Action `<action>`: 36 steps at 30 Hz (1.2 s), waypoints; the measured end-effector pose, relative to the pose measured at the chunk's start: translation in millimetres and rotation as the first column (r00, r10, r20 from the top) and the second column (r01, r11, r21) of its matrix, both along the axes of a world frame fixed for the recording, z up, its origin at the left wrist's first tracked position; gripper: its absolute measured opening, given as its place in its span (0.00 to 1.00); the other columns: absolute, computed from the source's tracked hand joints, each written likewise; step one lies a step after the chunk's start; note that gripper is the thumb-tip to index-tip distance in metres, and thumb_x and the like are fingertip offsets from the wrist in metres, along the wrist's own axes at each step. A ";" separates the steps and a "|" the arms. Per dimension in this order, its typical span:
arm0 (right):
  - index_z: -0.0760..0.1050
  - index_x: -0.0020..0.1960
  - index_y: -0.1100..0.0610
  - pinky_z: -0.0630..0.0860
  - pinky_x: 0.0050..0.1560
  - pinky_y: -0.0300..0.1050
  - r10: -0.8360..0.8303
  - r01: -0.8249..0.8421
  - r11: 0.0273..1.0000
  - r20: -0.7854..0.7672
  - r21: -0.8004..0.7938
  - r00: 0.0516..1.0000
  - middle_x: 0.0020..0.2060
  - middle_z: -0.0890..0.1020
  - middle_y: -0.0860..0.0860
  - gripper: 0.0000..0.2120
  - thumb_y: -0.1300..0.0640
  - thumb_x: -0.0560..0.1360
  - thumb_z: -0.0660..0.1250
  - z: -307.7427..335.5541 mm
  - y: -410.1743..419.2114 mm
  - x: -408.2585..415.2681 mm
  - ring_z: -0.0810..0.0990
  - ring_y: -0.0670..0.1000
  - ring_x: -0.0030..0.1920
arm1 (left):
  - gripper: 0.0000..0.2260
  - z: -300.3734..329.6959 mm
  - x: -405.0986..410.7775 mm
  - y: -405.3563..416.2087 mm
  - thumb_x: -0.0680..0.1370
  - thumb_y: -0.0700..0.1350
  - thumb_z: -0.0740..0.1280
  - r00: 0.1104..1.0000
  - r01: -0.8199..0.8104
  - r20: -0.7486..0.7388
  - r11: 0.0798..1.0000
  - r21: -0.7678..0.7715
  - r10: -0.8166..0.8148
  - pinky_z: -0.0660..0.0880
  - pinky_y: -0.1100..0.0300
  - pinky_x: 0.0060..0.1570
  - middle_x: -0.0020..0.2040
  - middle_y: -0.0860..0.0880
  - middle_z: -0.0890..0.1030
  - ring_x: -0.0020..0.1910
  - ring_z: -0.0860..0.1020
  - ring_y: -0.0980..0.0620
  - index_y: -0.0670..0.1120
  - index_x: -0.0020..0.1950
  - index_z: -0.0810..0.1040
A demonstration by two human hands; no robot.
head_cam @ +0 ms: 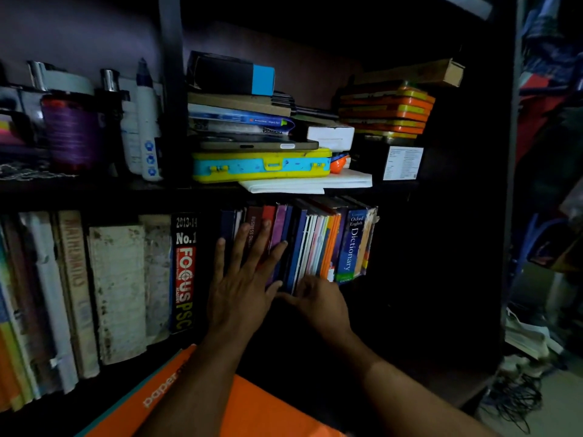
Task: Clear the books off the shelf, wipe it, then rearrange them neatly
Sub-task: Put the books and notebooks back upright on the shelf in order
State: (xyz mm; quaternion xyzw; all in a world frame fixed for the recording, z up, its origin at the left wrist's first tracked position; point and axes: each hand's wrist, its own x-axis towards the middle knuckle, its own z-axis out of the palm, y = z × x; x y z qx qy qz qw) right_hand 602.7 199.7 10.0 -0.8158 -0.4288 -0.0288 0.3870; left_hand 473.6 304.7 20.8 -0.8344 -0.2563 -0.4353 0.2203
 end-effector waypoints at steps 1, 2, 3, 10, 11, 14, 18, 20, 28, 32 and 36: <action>0.75 0.37 0.52 0.76 0.33 0.47 0.048 -0.040 0.995 -0.084 0.092 0.995 0.33 0.80 0.48 0.19 0.38 0.70 0.76 1.6 -4.7 -0.1 0.80 0.46 0.33 | 0.40 -0.1 0.4 -0.1 0.73 0.61 0.74 1.000 0.007 0.006 1.000 -0.003 -0.007 0.38 0.40 0.79 0.84 0.49 0.51 0.83 0.46 0.42 0.57 0.82 0.60; 0.75 0.40 0.51 0.79 0.36 0.46 0.080 -0.051 0.980 -0.148 0.191 0.986 0.34 0.81 0.48 0.15 0.41 0.72 0.75 6.5 -10.5 2.7 0.81 0.45 0.35 | 0.40 -0.5 1.0 -0.4 0.73 0.60 0.74 1.000 0.013 0.009 1.000 -0.007 -0.013 0.38 0.40 0.79 0.84 0.49 0.51 0.83 0.46 0.42 0.57 0.82 0.60; 0.76 0.43 0.50 0.82 0.41 0.45 0.070 -0.015 0.957 -0.182 0.291 0.981 0.38 0.82 0.47 0.10 0.46 0.75 0.74 14.4 -16.1 8.9 0.82 0.45 0.38 | 0.40 -0.7 1.6 -1.1 0.73 0.60 0.74 1.000 0.016 0.012 1.000 -0.009 -0.016 0.38 0.39 0.78 0.84 0.49 0.51 0.83 0.46 0.42 0.57 0.81 0.61; 0.62 0.78 0.56 0.66 0.70 0.57 -0.049 0.095 0.989 0.348 -0.116 0.936 0.75 0.66 0.60 0.34 0.57 0.75 0.69 112.2 -21.0 97.2 0.65 0.64 0.72 | 0.37 0.8 9.5 -13.0 0.73 0.53 0.74 0.991 0.131 0.031 0.988 0.078 -0.133 0.43 0.32 0.77 0.83 0.44 0.56 0.82 0.52 0.39 0.54 0.81 0.63; 0.62 0.79 0.55 0.66 0.71 0.58 0.040 0.051 0.975 0.394 -0.217 0.918 0.75 0.66 0.60 0.35 0.54 0.74 0.69 119.0 -18.7 98.9 0.64 0.65 0.73 | 0.36 -1.3 12.4 -16.4 0.73 0.51 0.74 0.982 0.190 -0.028 0.976 0.105 -0.188 0.45 0.32 0.77 0.83 0.44 0.57 0.82 0.53 0.40 0.54 0.80 0.64; 0.64 0.78 0.53 0.60 0.75 0.59 0.068 0.038 0.974 0.444 -0.225 0.893 0.74 0.70 0.59 0.36 0.51 0.72 0.70 118.1 -15.1 95.8 0.64 0.66 0.74 | 0.38 -15.3 20.0 -16.7 0.71 0.53 0.75 0.929 0.282 -0.270 0.956 0.081 -0.251 0.44 0.39 0.78 0.83 0.47 0.56 0.82 0.50 0.45 0.55 0.79 0.66; 0.70 0.71 0.51 0.66 0.69 0.55 -0.028 0.074 0.995 0.536 -0.065 0.844 0.67 0.77 0.55 0.31 0.44 0.69 0.65 98.6 -22.2 92.9 0.71 0.62 0.68 | 0.36 -24.1 16.3 -12.0 0.73 0.58 0.73 0.913 0.210 -0.363 0.977 0.023 -0.188 0.43 0.38 0.79 0.84 0.47 0.50 0.83 0.45 0.47 0.53 0.79 0.67; 0.72 0.69 0.53 0.68 0.65 0.51 -0.042 0.021 0.999 0.477 0.050 0.878 0.63 0.78 0.55 0.27 0.46 0.72 0.69 91.6 -32.3 87.3 0.70 0.59 0.66 | 0.35 -24.6 15.2 -11.8 0.74 0.58 0.71 0.912 0.217 -0.360 0.976 0.019 -0.196 0.46 0.38 0.79 0.84 0.48 0.49 0.83 0.45 0.47 0.53 0.79 0.66; 0.73 0.62 0.48 0.80 0.56 0.49 -0.078 0.004 0.861 0.126 0.508 0.989 0.55 0.80 0.48 0.18 0.53 0.75 0.75 65.2 -34.9 61.7 0.80 0.48 0.55 | 0.34 -27.9 17.9 -6.0 0.74 0.57 0.70 0.916 0.238 -0.334 0.971 0.009 -0.221 0.46 0.40 0.79 0.84 0.49 0.49 0.83 0.46 0.48 0.54 0.79 0.66; 0.74 0.65 0.45 0.81 0.55 0.58 -0.091 0.067 0.712 -0.002 0.699 0.996 0.57 0.80 0.48 0.18 0.55 0.77 0.72 66.1 -60.0 45.1 0.80 0.50 0.57 | 0.34 -30.1 19.8 -0.5 0.73 0.56 0.71 0.920 0.258 -0.310 0.966 0.027 -0.237 0.48 0.40 0.79 0.84 0.49 0.51 0.83 0.48 0.48 0.53 0.79 0.68; 0.70 0.73 0.48 0.77 0.60 0.60 -0.161 0.078 0.705 0.051 0.705 0.986 0.62 0.78 0.49 0.23 0.56 0.79 0.69 70.2 -107.9 22.4 0.79 0.52 0.59 | 0.37 -28.8 20.5 -3.3 0.75 0.59 0.67 0.913 0.191 -0.381 0.978 0.087 -0.144 0.41 0.40 0.79 0.84 0.48 0.44 0.83 0.41 0.47 0.54 0.82 0.60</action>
